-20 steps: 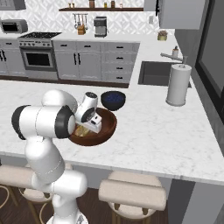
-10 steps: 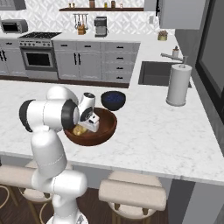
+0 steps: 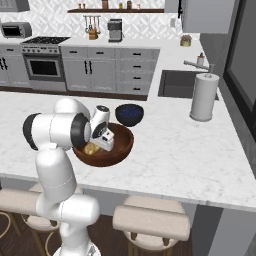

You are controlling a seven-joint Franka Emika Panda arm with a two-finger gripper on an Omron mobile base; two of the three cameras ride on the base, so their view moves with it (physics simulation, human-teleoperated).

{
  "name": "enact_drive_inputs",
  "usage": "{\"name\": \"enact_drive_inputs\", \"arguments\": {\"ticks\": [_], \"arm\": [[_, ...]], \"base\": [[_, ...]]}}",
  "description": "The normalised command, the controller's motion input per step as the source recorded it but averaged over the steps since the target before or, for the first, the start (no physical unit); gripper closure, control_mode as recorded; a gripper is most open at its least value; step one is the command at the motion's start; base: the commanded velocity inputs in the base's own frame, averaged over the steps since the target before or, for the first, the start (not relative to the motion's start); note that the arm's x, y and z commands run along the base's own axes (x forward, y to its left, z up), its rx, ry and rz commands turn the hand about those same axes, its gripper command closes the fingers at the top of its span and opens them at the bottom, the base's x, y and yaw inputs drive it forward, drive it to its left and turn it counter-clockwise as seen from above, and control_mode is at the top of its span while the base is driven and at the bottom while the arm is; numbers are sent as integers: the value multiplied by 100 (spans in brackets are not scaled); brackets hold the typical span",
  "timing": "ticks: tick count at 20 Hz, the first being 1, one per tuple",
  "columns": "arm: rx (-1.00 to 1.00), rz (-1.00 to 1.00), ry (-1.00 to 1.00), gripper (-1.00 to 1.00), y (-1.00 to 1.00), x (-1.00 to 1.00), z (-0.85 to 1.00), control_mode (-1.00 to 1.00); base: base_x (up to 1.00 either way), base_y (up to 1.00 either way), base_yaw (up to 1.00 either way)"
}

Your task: Place one bun and one sausage from the bowl on each plate.

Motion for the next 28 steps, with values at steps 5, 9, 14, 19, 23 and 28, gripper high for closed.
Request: {"name": "enact_drive_inputs", "arguments": {"ticks": [5, 9, 14, 19, 23, 28], "arm": [[0, -1, -2, 100, -7, -53, 76, -100], [-11, -2, -15, 100, -10, -92, 100, -100], [-28, -1, -18, 100, -2, -100, 87, -100], [-17, 2, -17, 100, 8, -100, 14, -100], [0, 4, -5, 100, 14, -25, 0, 100], [0, 0, 0, 100, 0, 0, 0, 100]], "base": [[0, 0, 0], [0, 0, 0], [0, 0, 0], [0, 0, 0], [-48, 74, 9], [-12, 100, 2]]}}
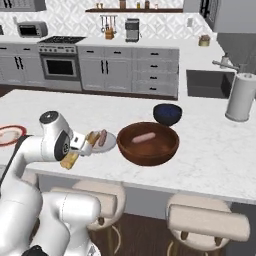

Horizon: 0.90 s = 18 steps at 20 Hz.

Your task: Place one bun and one sausage from the bowl on each plate.

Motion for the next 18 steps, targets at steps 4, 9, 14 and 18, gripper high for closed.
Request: {"name": "enact_drive_inputs", "arguments": {"ticks": [4, 9, 14, 18], "arm": [[0, 0, 0, 100, 0, 0, 0, 100], [0, 0, 0, 100, 0, 0, 0, 100], [0, 0, 0, 100, 0, 0, 0, 100], [12, 0, -6, 100, 98, 86, -16, -100]], "base": [[0, 100, 0], [24, 100, 0], [86, 85, -3], [0, 0, 0]]}}
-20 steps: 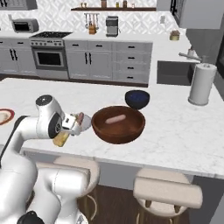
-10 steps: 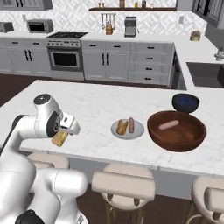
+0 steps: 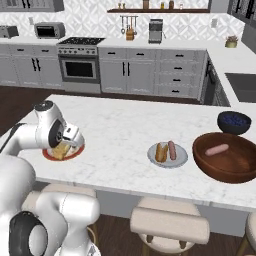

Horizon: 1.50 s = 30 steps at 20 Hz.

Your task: Place one bun and one sausage from the bowl on each plate.

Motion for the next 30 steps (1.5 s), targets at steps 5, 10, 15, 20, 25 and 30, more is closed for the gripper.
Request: {"name": "enact_drive_inputs", "arguments": {"ticks": [5, 10, 15, 20, 25, 30], "arm": [[10, 0, 0, 100, 100, 100, -32, -100], [4, -2, 6, 100, 67, 96, -28, -100], [-4, 0, 7, 100, 2, 60, -48, -100], [-6, 0, 8, -100, 18, 30, -38, -100], [0, 0, 0, -100, 0, 1, 5, -100], [0, 0, 0, -100, -2, -6, 12, -100]], "base": [[0, 0, 0], [0, 0, 0], [0, 0, 0], [0, 0, 0], [0, 0, 0], [0, 0, 0]]}}
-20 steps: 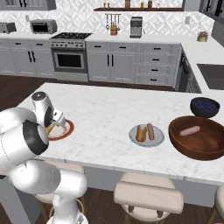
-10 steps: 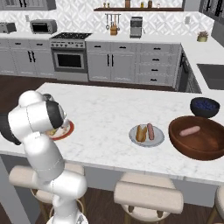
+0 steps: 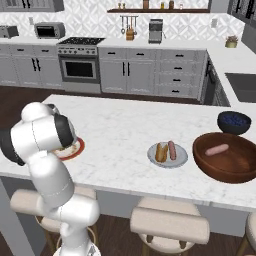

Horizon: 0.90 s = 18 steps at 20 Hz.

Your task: Place one bun and one sausage from the bowl on each plate.

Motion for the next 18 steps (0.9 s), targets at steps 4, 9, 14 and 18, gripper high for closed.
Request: {"name": "enact_drive_inputs", "arguments": {"ticks": [4, 9, 14, 18], "arm": [[6, 0, 0, -100, -43, -53, 46, -100], [3, 0, -5, -100, -100, -100, 69, -100], [0, 2, -3, -100, -100, -100, 59, -100], [-5, 3, 1, -100, -100, -100, 32, -100]], "base": [[0, 0, 0], [0, 0, 0], [0, 0, 0], [0, 0, 0]]}}
